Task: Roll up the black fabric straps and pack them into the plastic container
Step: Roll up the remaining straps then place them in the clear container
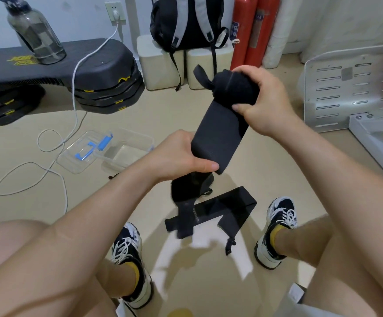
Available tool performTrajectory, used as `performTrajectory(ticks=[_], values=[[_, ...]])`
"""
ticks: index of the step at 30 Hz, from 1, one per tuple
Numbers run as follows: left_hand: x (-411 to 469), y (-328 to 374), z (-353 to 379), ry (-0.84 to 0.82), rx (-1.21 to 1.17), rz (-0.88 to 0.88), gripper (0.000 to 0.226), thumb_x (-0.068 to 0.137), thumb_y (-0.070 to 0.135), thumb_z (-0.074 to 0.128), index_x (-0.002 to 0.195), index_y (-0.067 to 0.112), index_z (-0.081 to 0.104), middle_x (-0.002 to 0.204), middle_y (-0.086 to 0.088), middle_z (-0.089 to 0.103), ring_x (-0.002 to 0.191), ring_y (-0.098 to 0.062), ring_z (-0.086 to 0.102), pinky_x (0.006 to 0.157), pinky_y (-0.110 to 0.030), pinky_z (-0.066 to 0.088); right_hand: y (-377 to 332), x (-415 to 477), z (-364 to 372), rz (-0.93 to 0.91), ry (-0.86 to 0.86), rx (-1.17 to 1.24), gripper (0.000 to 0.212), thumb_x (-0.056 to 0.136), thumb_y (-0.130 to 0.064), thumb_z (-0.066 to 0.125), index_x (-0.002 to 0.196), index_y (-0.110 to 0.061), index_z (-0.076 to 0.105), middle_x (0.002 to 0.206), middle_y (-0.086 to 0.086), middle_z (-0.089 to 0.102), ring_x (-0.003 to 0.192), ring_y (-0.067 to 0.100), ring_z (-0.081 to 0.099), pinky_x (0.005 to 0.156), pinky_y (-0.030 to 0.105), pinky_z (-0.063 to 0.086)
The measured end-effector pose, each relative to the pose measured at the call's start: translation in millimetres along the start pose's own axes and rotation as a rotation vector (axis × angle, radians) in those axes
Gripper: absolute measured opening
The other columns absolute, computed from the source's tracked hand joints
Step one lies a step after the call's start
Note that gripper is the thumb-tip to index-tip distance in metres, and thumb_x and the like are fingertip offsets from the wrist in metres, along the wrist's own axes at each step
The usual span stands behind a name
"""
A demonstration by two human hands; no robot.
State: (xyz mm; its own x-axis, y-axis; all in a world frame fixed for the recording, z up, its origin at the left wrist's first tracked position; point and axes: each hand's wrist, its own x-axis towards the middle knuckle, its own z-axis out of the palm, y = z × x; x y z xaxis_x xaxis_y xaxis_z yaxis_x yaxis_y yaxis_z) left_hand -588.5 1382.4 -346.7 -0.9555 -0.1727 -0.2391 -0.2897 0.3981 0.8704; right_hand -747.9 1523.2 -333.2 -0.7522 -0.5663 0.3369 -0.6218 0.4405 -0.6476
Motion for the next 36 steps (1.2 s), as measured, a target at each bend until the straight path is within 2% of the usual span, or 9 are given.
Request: performTrajectory(ticks=[6, 10, 13, 15, 19, 23, 29, 33, 36], values=[[-1, -4, 1, 0.146, 0.291, 0.153, 0.018, 0.077, 0.024, 0.082, 0.085, 0.01, 0.075, 0.124, 0.015, 0.054, 0.115, -0.008, 0.047, 0.076, -0.004, 0.041, 17, -4, 13, -0.01, 0.054, -0.146, 0.061, 0.081, -0.004, 0.069, 0.135, -0.027, 0.052, 0.134, -0.002, 0.053, 0.12, 0.024, 0.052, 0.094, 0.036, 0.046], [-3, -3, 3, 0.102, 0.015, -0.066, 0.011, 0.082, 0.021, 0.079, 0.08, 0.013, 0.072, 0.084, 0.016, 0.071, 0.077, 0.0, 0.065, 0.061, -0.008, 0.046, 27, -3, 24, -0.012, 0.089, -0.216, 0.064, 0.079, -0.002, 0.066, 0.136, -0.025, 0.049, 0.129, 0.001, 0.052, 0.112, 0.03, 0.054, 0.084, 0.04, 0.05], [-9, -5, -2, -0.09, -0.299, -0.242, 0.009, 0.086, 0.016, 0.074, 0.091, 0.009, 0.074, 0.085, 0.0, 0.077, 0.083, -0.013, 0.073, 0.083, -0.024, 0.054, 33, -8, 33, -0.041, 0.069, -0.272, 0.068, 0.075, 0.003, 0.064, 0.136, -0.023, 0.049, 0.127, 0.003, 0.053, 0.105, 0.034, 0.054, 0.079, 0.044, 0.051], [-13, -7, -1, -0.107, -0.223, -0.287, 0.014, 0.085, 0.02, 0.075, 0.093, 0.009, 0.075, 0.091, -0.002, 0.077, 0.092, -0.018, 0.073, 0.089, -0.028, 0.054, 36, -11, 38, -0.046, 0.063, -0.298, 0.069, 0.075, 0.005, 0.062, 0.137, -0.023, 0.049, 0.13, 0.003, 0.053, 0.106, 0.034, 0.053, 0.08, 0.044, 0.051], [-10, -21, 5, 0.305, 0.84, 0.359, 0.027, 0.077, 0.039, 0.073, 0.074, 0.012, 0.075, 0.116, -0.001, 0.064, 0.116, -0.029, 0.042, 0.093, -0.044, 0.046, 40, -10, 45, 0.073, 0.074, -0.204, 0.063, 0.084, 0.0, 0.063, 0.141, -0.022, 0.047, 0.137, 0.003, 0.05, 0.119, 0.03, 0.052, 0.092, 0.037, 0.047], [-10, -28, 3, 0.316, 0.924, 0.641, 0.033, 0.07, 0.042, 0.071, 0.066, 0.009, 0.073, 0.11, -0.007, 0.061, 0.109, -0.028, 0.038, 0.085, -0.049, 0.05, 41, -8, 49, 0.181, 0.074, -0.124, 0.058, 0.083, -0.001, 0.065, 0.134, -0.024, 0.05, 0.131, 0.003, 0.052, 0.116, 0.024, 0.052, 0.089, 0.027, 0.039], [-11, -25, 4, 0.351, 1.133, 0.872, 0.025, 0.077, 0.03, 0.072, 0.066, 0.009, 0.067, 0.101, -0.004, 0.064, 0.108, -0.031, 0.052, 0.103, -0.045, 0.037, 44, -4, 54, 0.309, 0.126, 0.01, 0.056, 0.081, -0.005, 0.068, 0.131, -0.024, 0.053, 0.131, -0.001, 0.055, 0.116, 0.02, 0.054, 0.091, 0.025, 0.04], [-15, -12, 4, 0.262, 1.102, 0.479, 0.037, 0.091, 0.048, 0.056, 0.072, 0.017, 0.063, 0.077, 0.001, 0.058, 0.08, -0.023, 0.059, 0.101, -0.035, 0.03, 41, -6, 52, 0.307, 0.124, -0.004, 0.056, 0.083, -0.003, 0.066, 0.133, -0.025, 0.052, 0.133, 0.0, 0.053, 0.117, 0.022, 0.053, 0.09, 0.025, 0.038], [-20, -13, 11, 0.177, 0.517, 0.018, 0.03, 0.096, 0.046, 0.056, 0.088, 0.018, 0.063, 0.08, 0.007, 0.066, 0.08, -0.017, 0.062, 0.077, -0.032, 0.046, 37, -7, 47, 0.251, 0.108, -0.094, 0.058, 0.085, 0.0, 0.063, 0.136, -0.025, 0.049, 0.132, 0.004, 0.049, 0.116, 0.024, 0.051, 0.086, 0.026, 0.037]])
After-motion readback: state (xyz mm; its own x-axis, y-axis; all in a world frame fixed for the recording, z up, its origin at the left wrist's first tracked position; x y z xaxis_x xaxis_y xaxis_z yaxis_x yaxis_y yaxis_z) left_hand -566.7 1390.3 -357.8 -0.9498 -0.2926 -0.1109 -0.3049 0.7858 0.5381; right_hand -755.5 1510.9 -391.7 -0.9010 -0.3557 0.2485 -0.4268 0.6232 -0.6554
